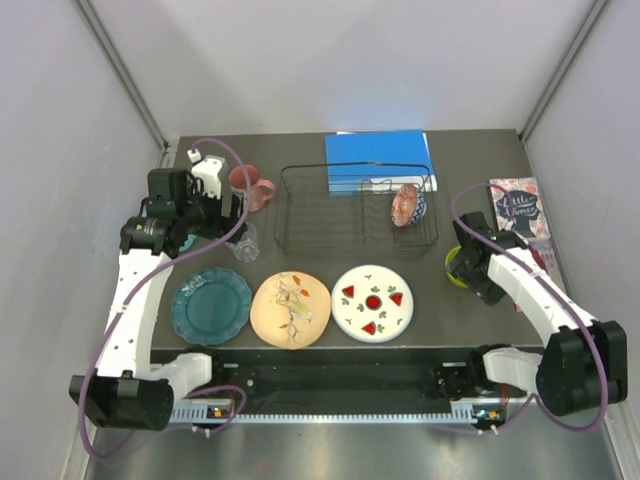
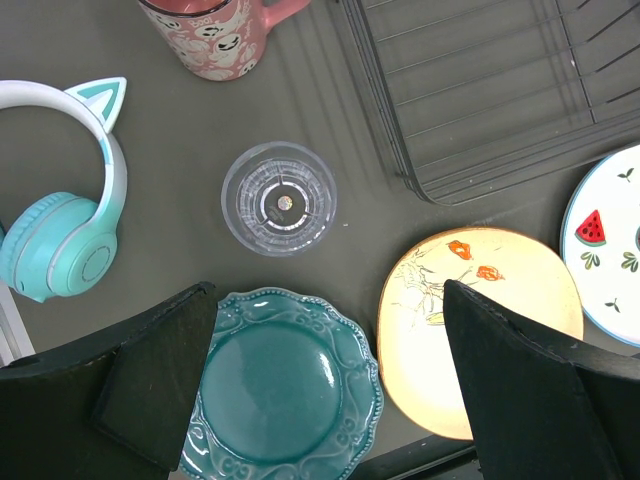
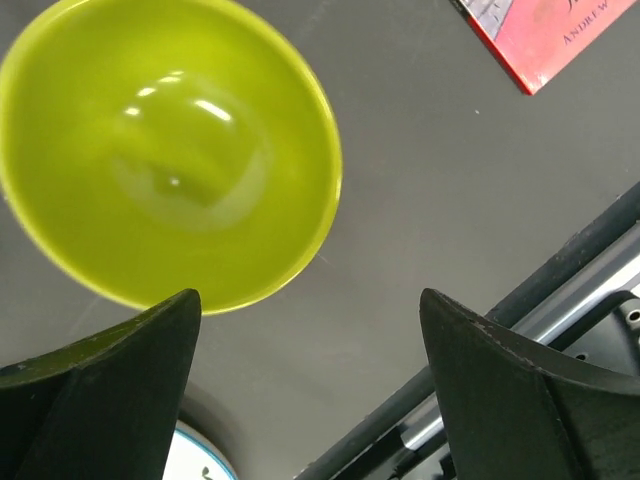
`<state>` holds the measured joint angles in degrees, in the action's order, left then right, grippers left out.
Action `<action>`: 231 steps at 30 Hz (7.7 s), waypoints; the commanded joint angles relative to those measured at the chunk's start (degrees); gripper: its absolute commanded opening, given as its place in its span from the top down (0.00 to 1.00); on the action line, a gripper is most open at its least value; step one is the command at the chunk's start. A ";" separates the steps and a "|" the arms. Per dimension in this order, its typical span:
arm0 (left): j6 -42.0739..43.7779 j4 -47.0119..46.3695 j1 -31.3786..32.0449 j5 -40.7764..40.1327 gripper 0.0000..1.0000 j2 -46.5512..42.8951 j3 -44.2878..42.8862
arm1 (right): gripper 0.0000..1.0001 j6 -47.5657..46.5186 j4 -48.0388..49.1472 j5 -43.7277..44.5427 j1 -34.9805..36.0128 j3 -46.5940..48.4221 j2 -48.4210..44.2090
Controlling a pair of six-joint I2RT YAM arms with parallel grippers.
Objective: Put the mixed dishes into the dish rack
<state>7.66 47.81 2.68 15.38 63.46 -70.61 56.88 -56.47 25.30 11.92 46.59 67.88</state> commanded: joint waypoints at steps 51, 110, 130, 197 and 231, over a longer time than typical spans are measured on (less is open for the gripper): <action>-1.60 -1.23 -0.30 0.80 0.01 -2.46 -0.23 | 1.00 5.43 -21.40 48.18 28.15 33.56 20.87; -1.16 -2.46 -0.30 0.09 0.01 -1.59 0.12 | 0.21 1.68 -20.98 43.35 35.89 38.93 29.27; -0.18 -9.75 5.40 -0.17 0.01 4.38 9.80 | 0.19 -13.82 8.48 11.18 19.54 16.17 7.44; 26.34 -8.34 19.82 -6.41 0.01 -4.84 24.63 | 0.20 -41.31 42.05 -34.61 42.04 15.37 12.44; 34.43 -11.71 19.82 -7.82 0.01 -13.98 35.63 | 0.23 -52.58 36.43 -40.07 41.16 24.43 34.87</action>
<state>39.70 34.13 22.44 3.73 52.03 -31.44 5.67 -17.63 -17.61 53.80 69.49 102.91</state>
